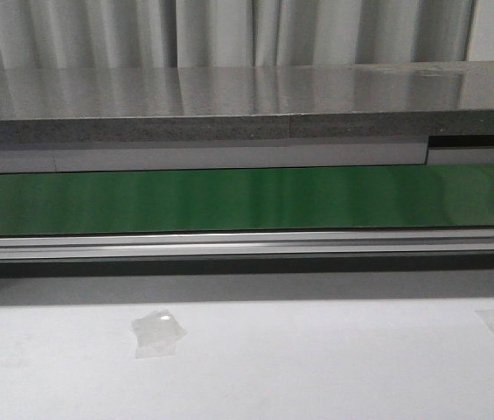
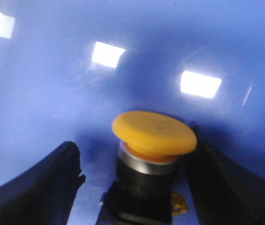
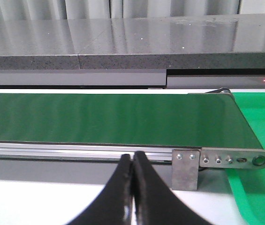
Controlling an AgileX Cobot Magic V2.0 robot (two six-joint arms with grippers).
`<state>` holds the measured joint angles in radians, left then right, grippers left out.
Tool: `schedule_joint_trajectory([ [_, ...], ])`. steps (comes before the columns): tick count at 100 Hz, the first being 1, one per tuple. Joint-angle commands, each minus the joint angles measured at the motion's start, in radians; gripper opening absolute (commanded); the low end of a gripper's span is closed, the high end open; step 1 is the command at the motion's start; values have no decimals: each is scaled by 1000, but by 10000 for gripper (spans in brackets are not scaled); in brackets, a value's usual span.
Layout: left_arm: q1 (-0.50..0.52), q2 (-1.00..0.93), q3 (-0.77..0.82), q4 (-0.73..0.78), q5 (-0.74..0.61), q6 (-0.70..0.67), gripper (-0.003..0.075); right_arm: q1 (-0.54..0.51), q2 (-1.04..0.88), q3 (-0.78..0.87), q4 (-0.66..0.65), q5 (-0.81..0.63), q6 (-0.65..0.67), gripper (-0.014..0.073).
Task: Move button from left to right
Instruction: 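Lift the button and carry it over the green conveyor belt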
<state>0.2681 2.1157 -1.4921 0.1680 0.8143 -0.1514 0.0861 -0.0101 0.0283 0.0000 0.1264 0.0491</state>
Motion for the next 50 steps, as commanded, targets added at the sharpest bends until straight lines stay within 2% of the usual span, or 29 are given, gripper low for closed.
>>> schedule_joint_trajectory([
  [1, 5, -42, -28, 7, -15, -3, 371, 3, -19, -16, -14, -88, -5, -67],
  [32, 5, -54, -30, 12, -5, -1, -13, 3, -19, -16, -14, -88, -5, -67],
  [50, 5, -123, -30, 20, 3, -1, -20, 3, -19, -16, -14, -88, -5, -67],
])
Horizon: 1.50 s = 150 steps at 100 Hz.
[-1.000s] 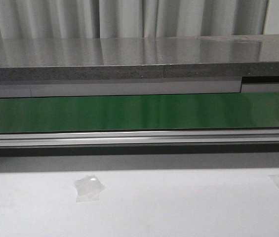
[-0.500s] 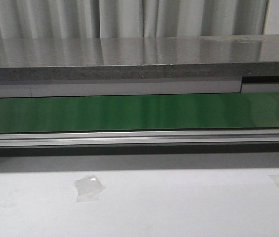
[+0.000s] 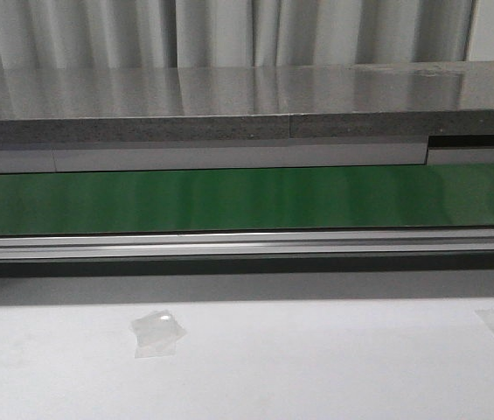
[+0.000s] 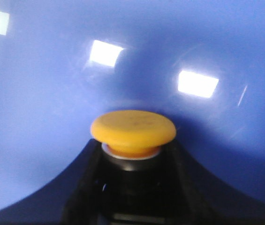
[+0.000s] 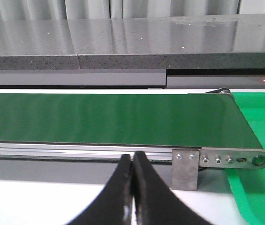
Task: Move button from left to right
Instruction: 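Lift the button and carry it over the green conveyor belt, then set the button upright on the belt and open the left gripper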
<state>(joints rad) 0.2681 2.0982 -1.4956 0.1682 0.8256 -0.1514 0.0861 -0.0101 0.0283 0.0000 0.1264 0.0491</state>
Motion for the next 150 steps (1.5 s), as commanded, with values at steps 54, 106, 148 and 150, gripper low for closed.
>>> schedule_joint_trajectory([
  [54, -85, -357, -26, -80, 112, 180, -20, 3, -19, -16, -14, -88, -5, -67],
  [106, -223, -315, 27, -99, 82, 182, -11, 3, -19, -16, -14, -88, -5, -67],
  [148, -223, -305, 29, -140, 82, 182, 561, 3, -19, -16, -14, -88, -5, -67],
  [150, -223, -305, 29, -140, 84, 182, 560, 3, -19, -16, -14, -88, -5, -67],
])
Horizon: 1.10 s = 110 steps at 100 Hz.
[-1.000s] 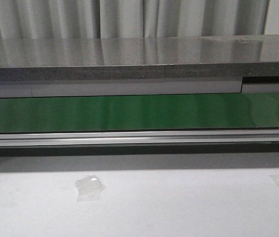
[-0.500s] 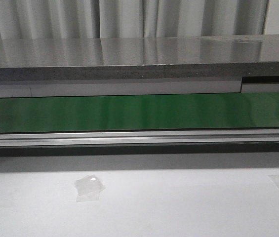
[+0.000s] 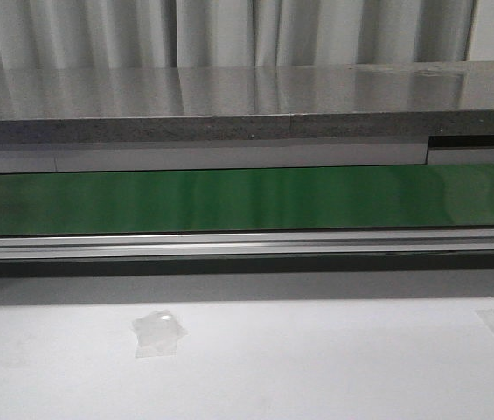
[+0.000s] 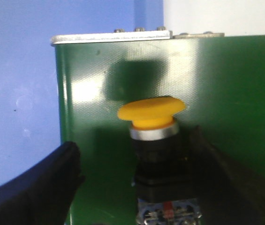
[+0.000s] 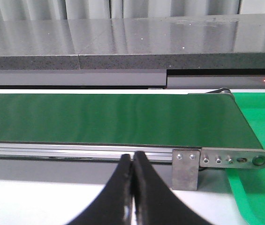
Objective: Move button from left to right
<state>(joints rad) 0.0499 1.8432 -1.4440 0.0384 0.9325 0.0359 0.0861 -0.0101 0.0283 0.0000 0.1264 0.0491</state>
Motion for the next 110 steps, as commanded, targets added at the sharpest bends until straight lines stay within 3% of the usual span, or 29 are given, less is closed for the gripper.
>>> schedule_joint_trajectory([
  [1, -4, -50, -23, -11, -20, -5, 559, 3, -19, -16, -14, -88, -5, -67],
  [26, -4, -95, -23, -16, -23, 5, 556, 3, -19, -16, -14, -88, -5, -67],
  [53, -4, -260, -23, -234, -28, 162, 556, 3, -19, -16, -14, -88, -5, -67],
  [69, -4, -372, -22, -264, -43, 177, 556, 3, -19, -16, -14, -88, -5, -67],
  [91, -4, -584, 83, -264, -186, 177, 556, 3, -19, -16, -14, -88, -5, -67],
  [110, -4, -815, 294, -271, -363, 177, 556, 3, -19, -16, -14, -88, -5, -67],
])
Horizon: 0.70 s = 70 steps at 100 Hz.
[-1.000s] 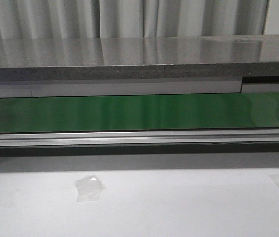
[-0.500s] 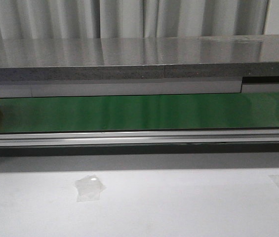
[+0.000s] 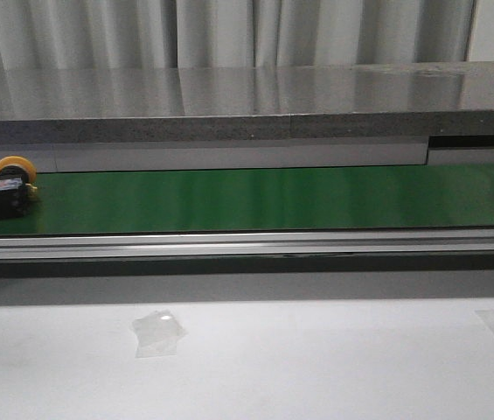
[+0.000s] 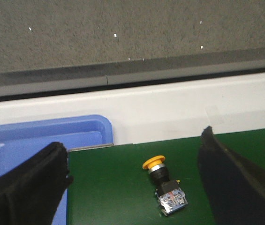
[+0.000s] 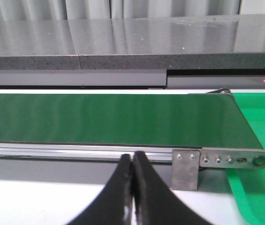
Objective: Move button from left to right
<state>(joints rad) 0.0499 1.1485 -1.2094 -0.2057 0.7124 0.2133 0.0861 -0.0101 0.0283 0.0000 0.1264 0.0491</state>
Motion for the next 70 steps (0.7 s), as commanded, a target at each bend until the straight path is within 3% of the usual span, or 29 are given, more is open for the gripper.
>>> schedule_joint_trajectory([
  [1, -4, -138, 68, -32, -156, 0, 556, 3, -19, -16, -14, -88, -5, -67],
  [48, -4, -656, 671, -81, -494, 7, 556, 3, -19, -16, -14, -88, -5, -67],
  [70, -4, -755, 815, -81, -571, 7, 556, 3, -19, -16, -14, -88, -5, -67],
])
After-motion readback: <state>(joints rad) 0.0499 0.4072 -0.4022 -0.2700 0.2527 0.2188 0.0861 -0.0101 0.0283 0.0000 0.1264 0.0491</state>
